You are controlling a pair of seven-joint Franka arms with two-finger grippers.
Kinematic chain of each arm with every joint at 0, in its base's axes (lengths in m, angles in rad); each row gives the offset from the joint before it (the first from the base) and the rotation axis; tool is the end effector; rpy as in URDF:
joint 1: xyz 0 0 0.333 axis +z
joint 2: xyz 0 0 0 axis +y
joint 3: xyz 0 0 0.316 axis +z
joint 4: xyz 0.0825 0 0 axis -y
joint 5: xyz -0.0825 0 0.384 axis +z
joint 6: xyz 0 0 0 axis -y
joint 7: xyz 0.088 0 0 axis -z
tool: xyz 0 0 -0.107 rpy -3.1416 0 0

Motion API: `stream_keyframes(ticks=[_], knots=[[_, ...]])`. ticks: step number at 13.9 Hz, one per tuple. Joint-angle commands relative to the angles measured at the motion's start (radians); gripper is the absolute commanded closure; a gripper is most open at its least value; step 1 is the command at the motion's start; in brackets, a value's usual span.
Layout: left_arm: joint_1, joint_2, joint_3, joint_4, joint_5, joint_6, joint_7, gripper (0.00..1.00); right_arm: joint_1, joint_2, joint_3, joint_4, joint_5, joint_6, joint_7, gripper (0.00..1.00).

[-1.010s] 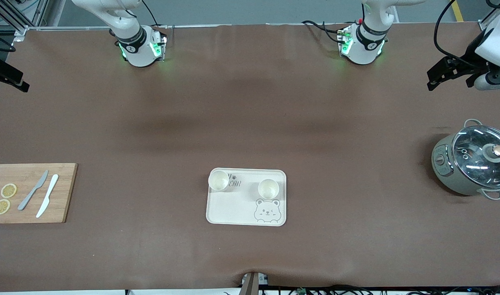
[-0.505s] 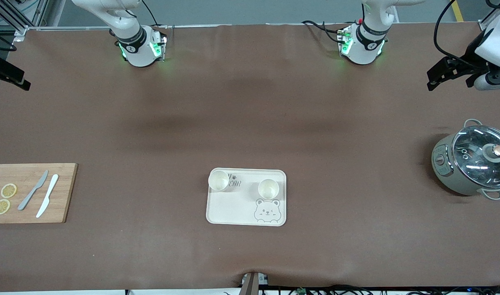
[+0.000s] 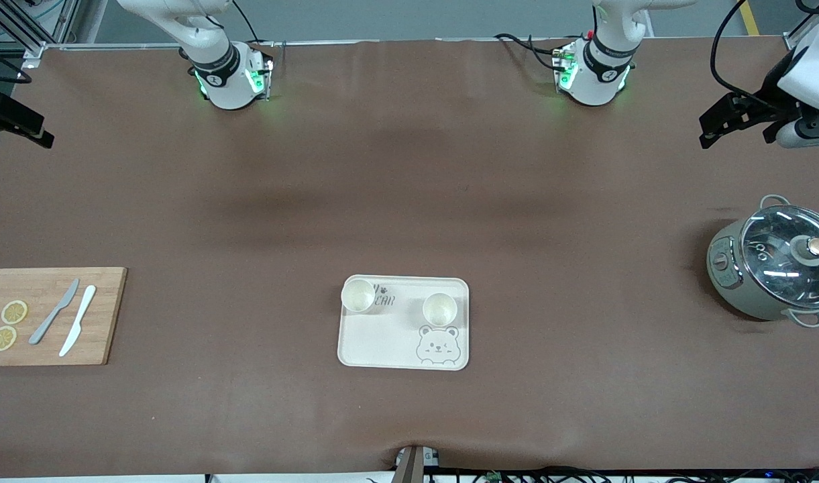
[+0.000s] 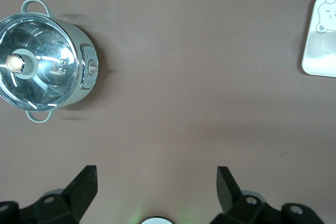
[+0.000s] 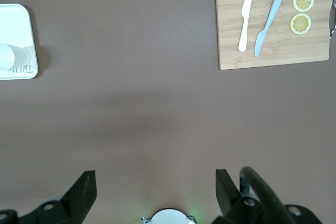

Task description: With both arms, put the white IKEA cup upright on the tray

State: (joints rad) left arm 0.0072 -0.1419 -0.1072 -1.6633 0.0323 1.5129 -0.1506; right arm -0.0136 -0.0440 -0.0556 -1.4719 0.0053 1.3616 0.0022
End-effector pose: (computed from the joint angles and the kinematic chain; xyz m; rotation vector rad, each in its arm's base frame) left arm 0.5012 -0.0509 0.6508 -3.0923 -0.0827 0.0051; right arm 0.5163 -0.0359 0.6760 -3.1281 0.1101 0.1034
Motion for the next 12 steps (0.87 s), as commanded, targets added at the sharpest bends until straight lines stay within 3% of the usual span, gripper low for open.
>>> stream_keyframes(ticks=[1, 12], knots=[[0.013, -0.001, -0.005, 0.007, -0.015, 0.004, 0.017, 0.0, 0.011, -0.01, -0.003, -0.011, 0.008, 0.01, -0.002, 0.0], [0.014, 0.013, 0.0, 0.04, -0.011, 0.001, 0.019, 0.0, 0.007, -0.01, -0.003, -0.011, 0.007, 0.002, -0.001, 0.0]])
